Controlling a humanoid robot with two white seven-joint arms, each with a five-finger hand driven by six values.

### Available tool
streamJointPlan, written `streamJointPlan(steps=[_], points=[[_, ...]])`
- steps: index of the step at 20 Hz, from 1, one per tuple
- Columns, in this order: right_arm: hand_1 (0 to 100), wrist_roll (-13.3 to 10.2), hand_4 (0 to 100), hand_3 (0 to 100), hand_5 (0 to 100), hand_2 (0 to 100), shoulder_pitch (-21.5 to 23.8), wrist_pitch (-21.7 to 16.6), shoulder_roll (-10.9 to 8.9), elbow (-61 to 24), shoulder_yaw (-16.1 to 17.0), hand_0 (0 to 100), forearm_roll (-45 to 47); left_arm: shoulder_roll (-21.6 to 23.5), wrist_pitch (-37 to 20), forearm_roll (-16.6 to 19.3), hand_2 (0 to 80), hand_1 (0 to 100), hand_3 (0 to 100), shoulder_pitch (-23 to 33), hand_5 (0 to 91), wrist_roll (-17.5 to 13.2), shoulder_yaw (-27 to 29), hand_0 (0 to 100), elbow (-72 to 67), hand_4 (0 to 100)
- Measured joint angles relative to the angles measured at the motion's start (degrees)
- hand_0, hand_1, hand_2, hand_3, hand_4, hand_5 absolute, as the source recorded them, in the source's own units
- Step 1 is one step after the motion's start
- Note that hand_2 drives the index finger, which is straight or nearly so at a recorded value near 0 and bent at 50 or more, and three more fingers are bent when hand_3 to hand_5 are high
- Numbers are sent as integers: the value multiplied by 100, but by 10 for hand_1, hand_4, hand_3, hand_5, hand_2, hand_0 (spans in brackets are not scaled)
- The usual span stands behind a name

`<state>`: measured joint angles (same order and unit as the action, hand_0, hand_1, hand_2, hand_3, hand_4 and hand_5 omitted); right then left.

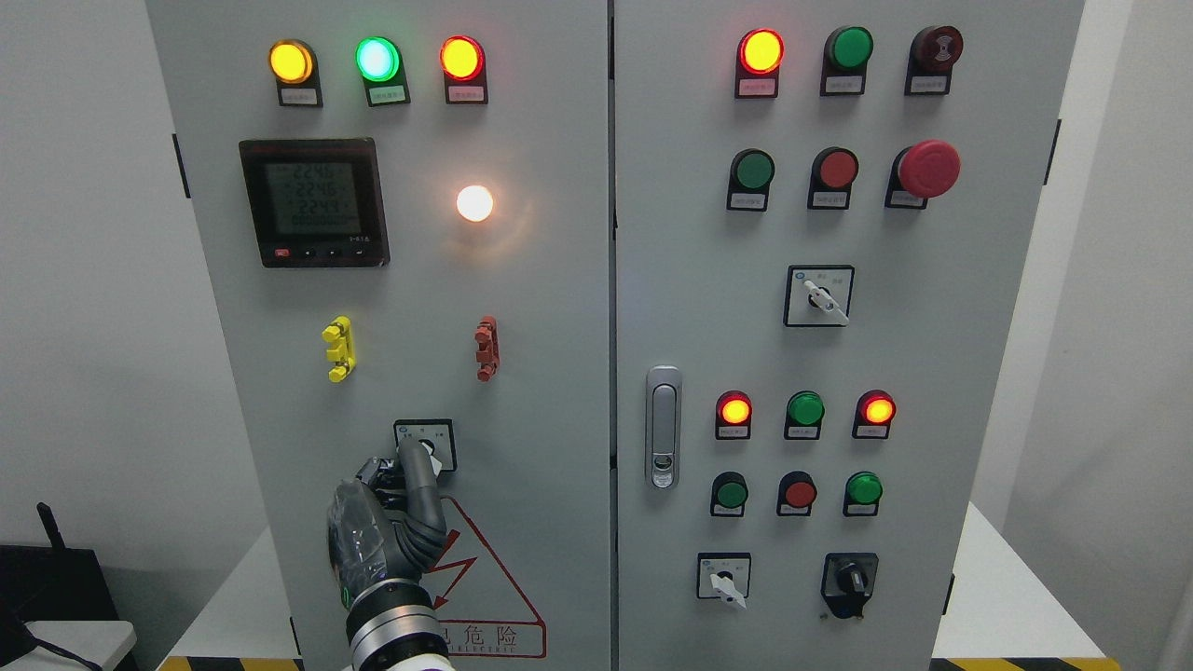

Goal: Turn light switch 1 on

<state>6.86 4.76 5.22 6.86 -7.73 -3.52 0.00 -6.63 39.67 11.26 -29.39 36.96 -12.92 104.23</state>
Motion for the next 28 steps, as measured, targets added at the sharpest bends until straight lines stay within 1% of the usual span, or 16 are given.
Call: streamJointPlan(steps=[2,6,8,11,16,28], points=[[389,0,0,0,0,0,0,0,0,0,0,120,0,-1,-1,0,604,182,710,2,726,2,1,523,1,762],[389,0,0,0,0,0,-2,0,0,0,0,120,0,-5,-4,0,607,194,710,8,726,6,2,455,3,763],[389,0,0,0,0,0,-2,0,0,0,0,120,0,-7,-8,-1,611,211,710,12,726,13,1,385,8,763],[389,0,0,0,0,0,-2,0,0,0,0,120,0,-10,-14,-1,612,222,712,15,727,32,1,335,14,764],[389,0,0,0,0,0,-2,0,0,0,0,120,0,-16,-18,-1,614,228,714,39,727,5,0,308,29,765],[389,0,0,0,0,0,-1,0,0,0,0,120,0,-20,-61,11,625,239,726,134,739,-3,3,296,90,775]])
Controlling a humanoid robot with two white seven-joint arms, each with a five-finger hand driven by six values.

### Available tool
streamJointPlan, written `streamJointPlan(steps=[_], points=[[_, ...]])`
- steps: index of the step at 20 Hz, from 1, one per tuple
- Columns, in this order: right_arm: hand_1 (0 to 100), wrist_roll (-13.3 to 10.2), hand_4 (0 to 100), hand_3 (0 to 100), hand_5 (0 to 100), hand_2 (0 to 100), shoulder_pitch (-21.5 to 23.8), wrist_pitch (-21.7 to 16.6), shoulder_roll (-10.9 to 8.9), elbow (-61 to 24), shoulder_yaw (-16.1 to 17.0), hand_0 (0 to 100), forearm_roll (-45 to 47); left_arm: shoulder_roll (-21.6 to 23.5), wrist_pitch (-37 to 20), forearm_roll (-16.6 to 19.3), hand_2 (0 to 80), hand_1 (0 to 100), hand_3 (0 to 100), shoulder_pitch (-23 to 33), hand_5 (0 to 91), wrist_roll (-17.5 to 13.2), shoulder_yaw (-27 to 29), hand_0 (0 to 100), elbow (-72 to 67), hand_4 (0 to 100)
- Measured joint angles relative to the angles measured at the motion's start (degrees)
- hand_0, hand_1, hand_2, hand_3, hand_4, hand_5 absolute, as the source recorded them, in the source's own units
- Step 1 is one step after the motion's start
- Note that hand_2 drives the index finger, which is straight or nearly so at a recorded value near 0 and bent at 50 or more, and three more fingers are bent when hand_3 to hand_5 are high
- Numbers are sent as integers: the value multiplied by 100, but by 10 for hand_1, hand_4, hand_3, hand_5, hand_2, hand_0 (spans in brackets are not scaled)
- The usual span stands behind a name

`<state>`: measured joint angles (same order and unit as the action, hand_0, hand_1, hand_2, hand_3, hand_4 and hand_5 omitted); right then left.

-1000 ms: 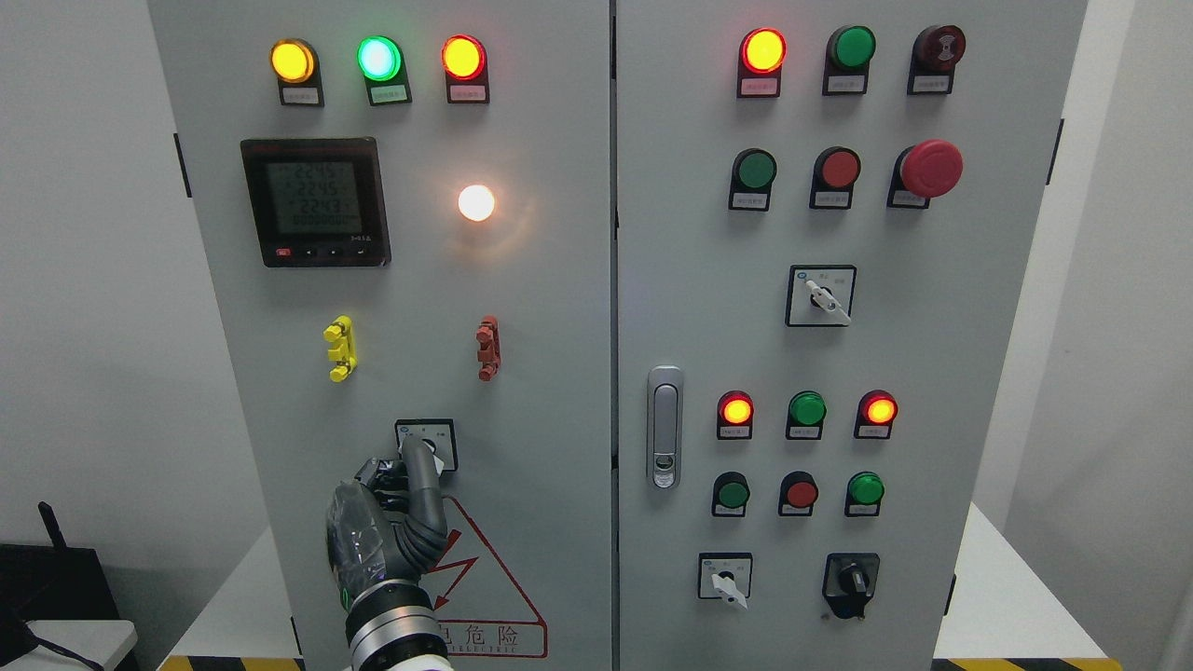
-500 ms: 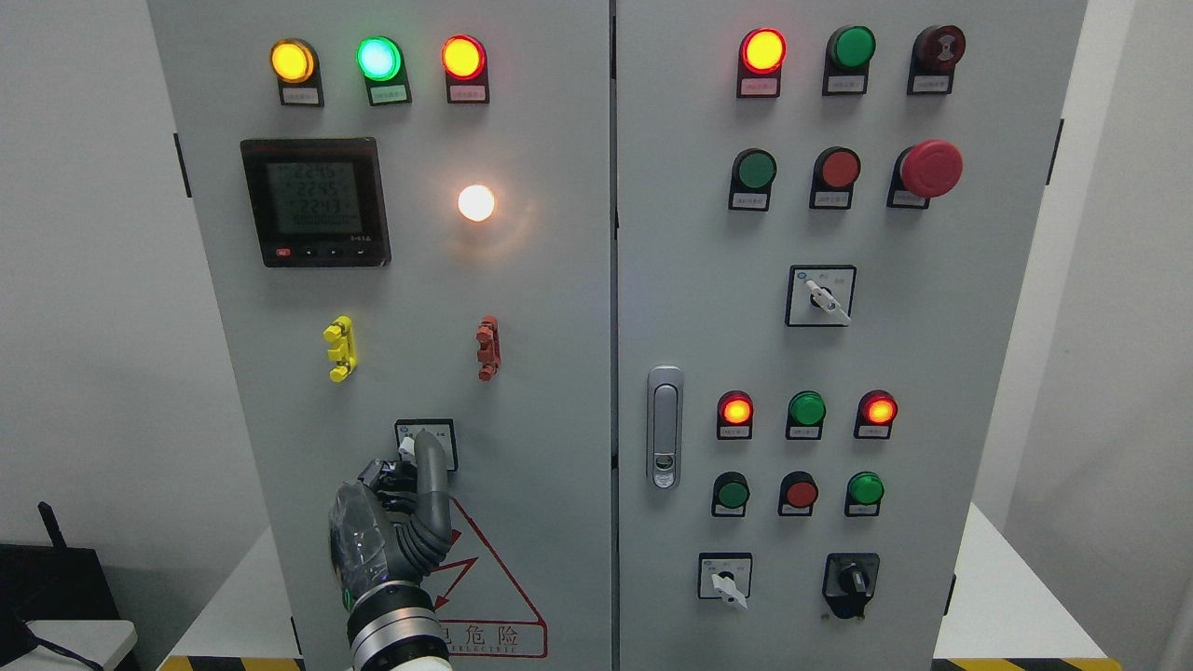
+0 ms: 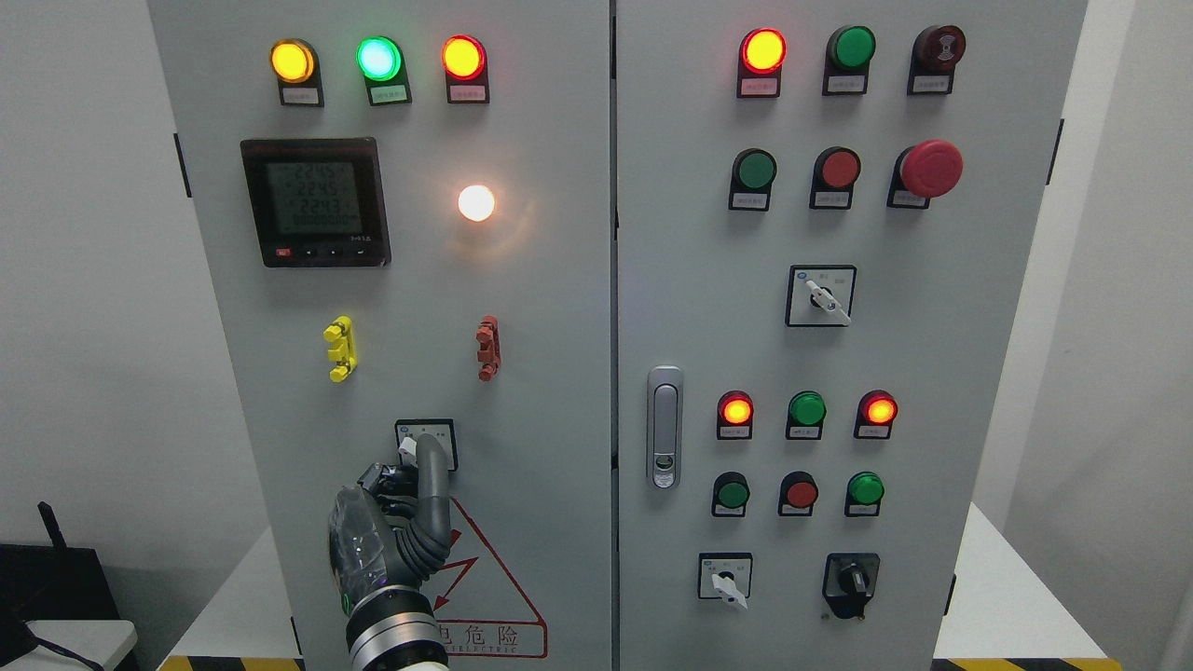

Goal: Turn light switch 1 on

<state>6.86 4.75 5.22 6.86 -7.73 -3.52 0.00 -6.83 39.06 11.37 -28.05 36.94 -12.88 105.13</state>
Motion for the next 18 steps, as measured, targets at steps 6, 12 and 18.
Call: streamJointPlan(steps=[6,12,18], points=[[389,0,0,0,0,0,1,0,0,0,0,120,0,-1,-5,1,635,248,735,130,748,-3,0,298,112,784],[389,0,0,0,0,0,1,0,0,0,0,120,0,0,-682,-13,666,265,766,488,762,-20,21,270,199,800],[389,0,0,0,0,0,1,0,0,0,0,120,0,22,-2077,-35,694,294,801,1215,727,-200,187,249,230,827]])
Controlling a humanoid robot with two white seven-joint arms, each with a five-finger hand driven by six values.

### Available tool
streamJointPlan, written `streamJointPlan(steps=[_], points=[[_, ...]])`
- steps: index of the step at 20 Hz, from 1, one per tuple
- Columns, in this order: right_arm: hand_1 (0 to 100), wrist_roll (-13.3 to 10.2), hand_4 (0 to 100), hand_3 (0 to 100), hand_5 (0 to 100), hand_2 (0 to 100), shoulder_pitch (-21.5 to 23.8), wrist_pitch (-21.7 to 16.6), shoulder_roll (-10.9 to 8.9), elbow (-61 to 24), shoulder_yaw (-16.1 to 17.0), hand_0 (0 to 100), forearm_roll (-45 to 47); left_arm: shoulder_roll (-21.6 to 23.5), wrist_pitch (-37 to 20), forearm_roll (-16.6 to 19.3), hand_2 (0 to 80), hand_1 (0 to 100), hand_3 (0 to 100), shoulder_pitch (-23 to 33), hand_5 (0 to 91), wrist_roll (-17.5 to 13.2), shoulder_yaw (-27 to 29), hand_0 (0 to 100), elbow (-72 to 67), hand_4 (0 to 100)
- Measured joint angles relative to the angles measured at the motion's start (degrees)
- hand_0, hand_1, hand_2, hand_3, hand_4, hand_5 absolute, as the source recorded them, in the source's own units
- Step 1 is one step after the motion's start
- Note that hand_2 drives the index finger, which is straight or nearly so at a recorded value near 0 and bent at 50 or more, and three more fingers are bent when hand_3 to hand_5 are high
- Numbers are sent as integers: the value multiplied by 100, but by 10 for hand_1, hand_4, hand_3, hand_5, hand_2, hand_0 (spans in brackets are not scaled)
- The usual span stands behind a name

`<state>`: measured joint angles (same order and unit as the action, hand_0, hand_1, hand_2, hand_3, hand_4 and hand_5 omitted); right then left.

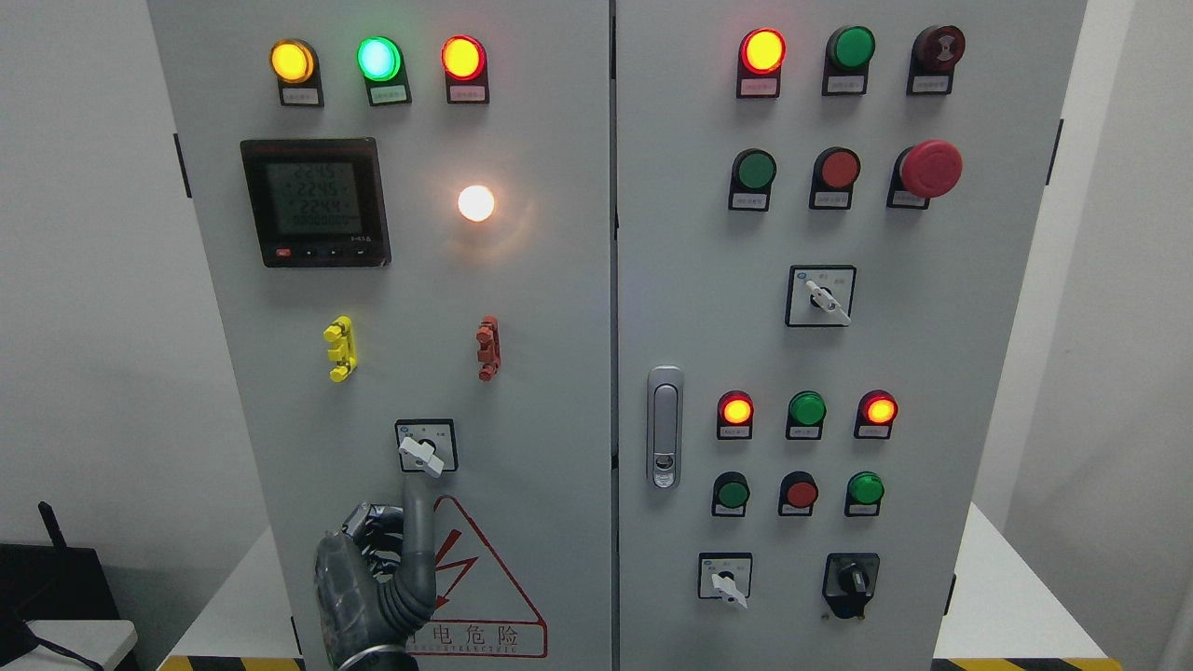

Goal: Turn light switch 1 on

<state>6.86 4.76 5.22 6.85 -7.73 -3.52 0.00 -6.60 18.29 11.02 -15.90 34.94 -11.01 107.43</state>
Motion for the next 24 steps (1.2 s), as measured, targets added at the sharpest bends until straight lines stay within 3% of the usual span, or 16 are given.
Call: streamJointPlan(steps=[3,7,11,13,15,17,24], points=[[389,0,0,0,0,0,0,0,0,0,0,120,0,27,-1072,-5,661,273,794,587,603,-420,198,240,-86,799],[389,0,0,0,0,0,0,0,0,0,0,120,0,92,-2248,-13,617,261,775,1294,511,-658,592,234,-390,780],[389,0,0,0,0,0,0,0,0,0,0,120,0,173,-2933,-203,563,250,743,1998,454,-737,1068,236,-846,761],[389,0,0,0,0,0,0,0,0,-1,0,120,0,208,-3246,-309,503,238,642,2271,397,-815,1325,238,-1148,711],[389,0,0,0,0,0,0,0,0,0,0,120,0,235,-3568,-393,416,216,511,2494,280,-930,1582,244,-1457,594],[389,0,0,0,0,0,0,0,0,0,0,120,0,260,-3875,-445,376,201,466,2679,205,-1080,1891,249,-1803,531],[389,0,0,0,0,0,0,0,0,0,0,120,0,320,-4497,-531,335,157,421,3013,152,-1804,3023,273,-3090,464]])
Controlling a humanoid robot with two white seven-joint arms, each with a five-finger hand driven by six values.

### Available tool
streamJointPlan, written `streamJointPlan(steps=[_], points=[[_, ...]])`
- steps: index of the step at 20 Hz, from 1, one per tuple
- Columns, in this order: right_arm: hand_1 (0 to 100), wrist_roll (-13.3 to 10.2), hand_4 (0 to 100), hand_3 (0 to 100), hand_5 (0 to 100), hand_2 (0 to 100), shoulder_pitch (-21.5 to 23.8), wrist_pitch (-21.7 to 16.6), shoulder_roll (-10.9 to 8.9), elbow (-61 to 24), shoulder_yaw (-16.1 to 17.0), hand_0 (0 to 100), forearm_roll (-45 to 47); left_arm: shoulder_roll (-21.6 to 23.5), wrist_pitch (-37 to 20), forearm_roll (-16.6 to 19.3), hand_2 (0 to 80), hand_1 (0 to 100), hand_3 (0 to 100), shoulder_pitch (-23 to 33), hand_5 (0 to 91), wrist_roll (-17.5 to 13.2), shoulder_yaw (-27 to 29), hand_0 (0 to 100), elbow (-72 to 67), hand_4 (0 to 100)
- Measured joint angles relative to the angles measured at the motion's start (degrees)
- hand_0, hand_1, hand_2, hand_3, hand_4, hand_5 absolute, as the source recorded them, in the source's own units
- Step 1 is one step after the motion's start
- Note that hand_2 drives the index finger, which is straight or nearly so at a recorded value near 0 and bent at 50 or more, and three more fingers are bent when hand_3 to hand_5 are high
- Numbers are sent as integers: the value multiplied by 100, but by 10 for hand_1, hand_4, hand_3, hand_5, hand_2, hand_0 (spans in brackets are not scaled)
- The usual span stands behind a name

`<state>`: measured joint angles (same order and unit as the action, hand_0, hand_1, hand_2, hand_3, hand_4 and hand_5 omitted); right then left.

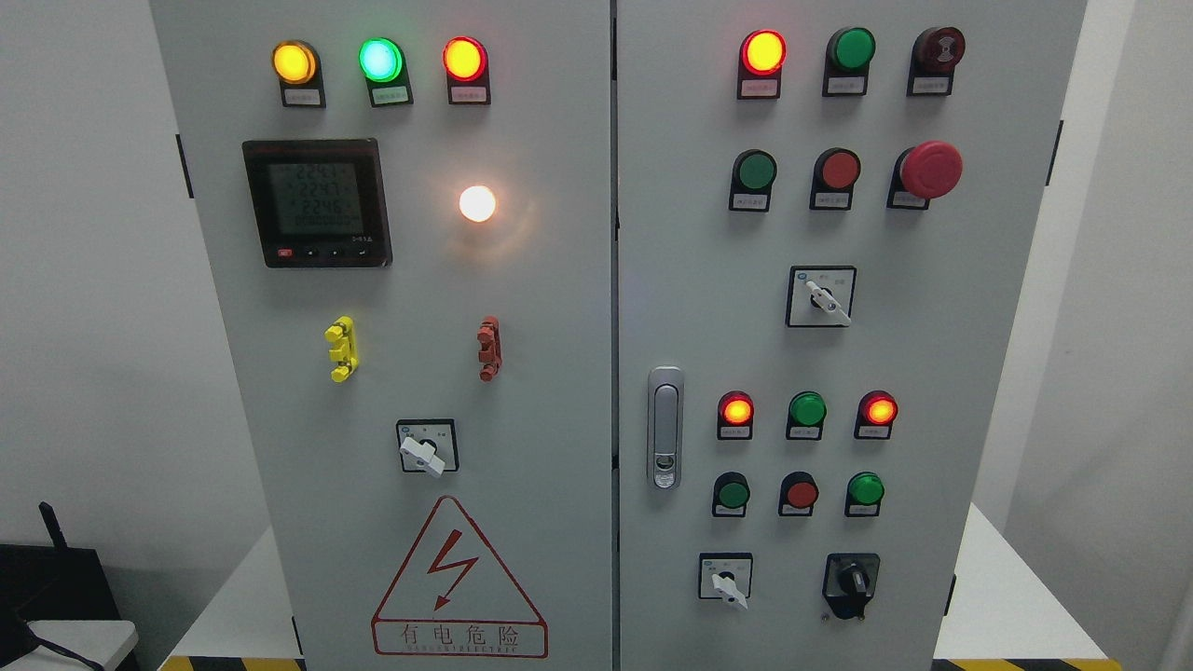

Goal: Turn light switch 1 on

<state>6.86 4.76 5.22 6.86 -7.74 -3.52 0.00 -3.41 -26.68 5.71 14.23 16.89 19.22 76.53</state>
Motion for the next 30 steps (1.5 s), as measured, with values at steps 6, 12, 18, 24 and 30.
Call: streamJointPlan(steps=[6,12,18,24,30], points=[[389,0,0,0,0,0,0,0,0,0,0,120,0,33,-78,-22,292,111,312,93,68,-245,648,309,-1224,364],[389,0,0,0,0,0,-1,0,0,0,0,120,0,56,-89,13,153,57,134,124,0,-609,954,322,-2507,239],[389,0,0,0,0,0,-2,0,0,0,0,120,0,68,65,25,65,39,52,85,0,-698,793,322,-3894,151],[389,0,0,0,0,0,-2,0,0,0,0,120,0,62,1187,34,0,1,0,-75,0,-1154,258,351,-4983,21],[389,0,0,0,0,0,-2,0,0,0,0,120,0,39,1723,44,0,0,0,-346,0,-1475,-462,356,-5815,0]])
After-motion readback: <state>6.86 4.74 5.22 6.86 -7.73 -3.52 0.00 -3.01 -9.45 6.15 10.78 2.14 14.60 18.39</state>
